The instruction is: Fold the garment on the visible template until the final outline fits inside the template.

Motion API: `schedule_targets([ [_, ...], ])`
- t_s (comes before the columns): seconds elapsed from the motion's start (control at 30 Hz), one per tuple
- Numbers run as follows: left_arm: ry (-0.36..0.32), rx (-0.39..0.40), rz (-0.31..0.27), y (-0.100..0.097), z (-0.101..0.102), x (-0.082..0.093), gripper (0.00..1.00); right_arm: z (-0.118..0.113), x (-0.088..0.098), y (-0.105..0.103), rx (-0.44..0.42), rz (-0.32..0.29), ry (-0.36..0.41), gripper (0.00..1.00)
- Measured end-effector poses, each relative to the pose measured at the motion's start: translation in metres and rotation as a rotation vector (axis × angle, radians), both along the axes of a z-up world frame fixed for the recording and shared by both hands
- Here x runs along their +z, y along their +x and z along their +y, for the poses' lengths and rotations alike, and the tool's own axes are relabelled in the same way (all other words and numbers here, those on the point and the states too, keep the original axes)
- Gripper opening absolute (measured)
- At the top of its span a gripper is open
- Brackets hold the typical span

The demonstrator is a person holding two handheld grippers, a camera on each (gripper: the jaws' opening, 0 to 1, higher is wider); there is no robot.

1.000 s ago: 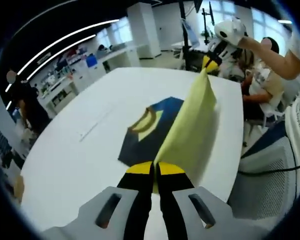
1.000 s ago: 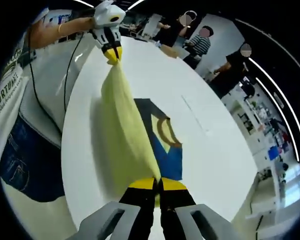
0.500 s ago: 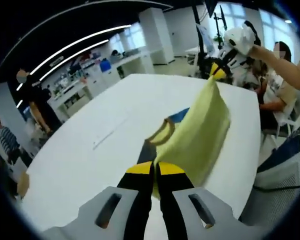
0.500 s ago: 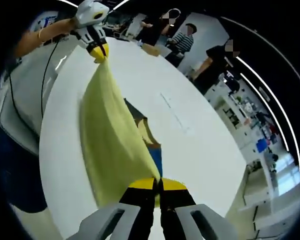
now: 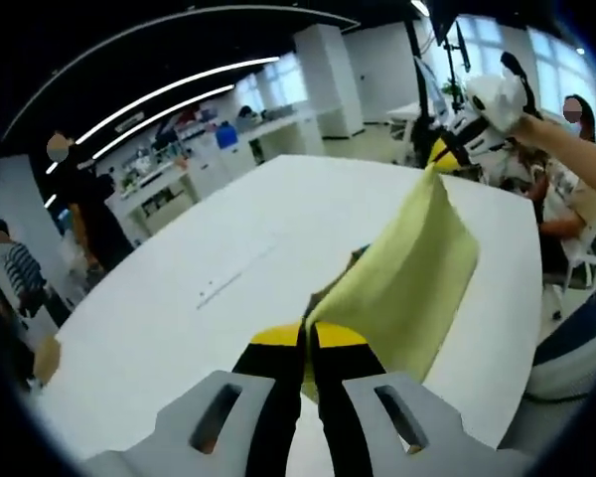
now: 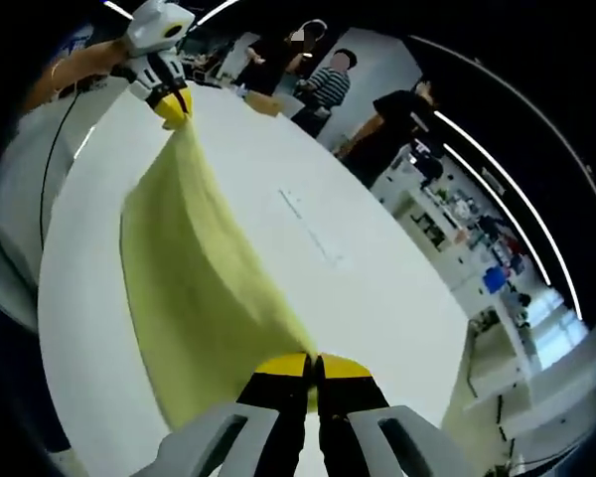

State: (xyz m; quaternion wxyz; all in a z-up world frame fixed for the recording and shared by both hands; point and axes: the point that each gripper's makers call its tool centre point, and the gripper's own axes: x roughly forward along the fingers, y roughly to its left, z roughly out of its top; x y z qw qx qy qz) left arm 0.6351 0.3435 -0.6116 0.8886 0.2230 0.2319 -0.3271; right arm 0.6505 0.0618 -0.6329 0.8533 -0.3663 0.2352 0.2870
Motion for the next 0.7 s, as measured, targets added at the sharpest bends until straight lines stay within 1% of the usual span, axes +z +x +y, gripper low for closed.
schedule_targets([
  [0.1, 0.012, 0.011, 0.008, 0.009, 0.002, -0.009, 0.01, 0.000, -0.006, 0.009, -0.022, 0.001, 0.011, 0.00],
  [0.2, 0.004, 0.018, 0.018, 0.017, 0.002, -0.017, 0.01, -0.001, -0.013, 0.018, -0.043, 0.004, 0.020, 0.00],
  [0.27, -0.006, 0.032, 0.036, 0.023, 0.003, -0.026, 0.01, -0.001, -0.021, 0.023, -0.049, 0.017, 0.019, 0.00],
  [0.33, -0.032, 0.056, 0.064, 0.027, 0.004, -0.035, 0.01, -0.001, -0.031, 0.029, -0.057, 0.035, 0.016, 0.00],
  [0.4, -0.048, 0.064, 0.078, 0.034, 0.004, -0.044, 0.01, 0.000, -0.040, 0.035, -0.062, 0.048, 0.017, 0.00],
  [0.53, -0.038, 0.067, 0.092, 0.044, 0.005, -0.063, 0.01, 0.000, -0.059, 0.045, -0.069, 0.084, 0.014, 0.00],
  [0.57, -0.036, 0.067, 0.096, 0.046, 0.005, -0.066, 0.01, 0.001, -0.061, 0.046, -0.070, 0.089, 0.015, 0.00],
  [0.63, -0.038, 0.070, 0.118, 0.049, 0.006, -0.075, 0.01, 0.001, -0.071, 0.052, -0.069, 0.110, 0.009, 0.00],
  [0.7, -0.037, 0.071, 0.129, 0.053, 0.008, -0.084, 0.01, 0.001, -0.078, 0.055, -0.065, 0.125, 0.006, 0.00],
])
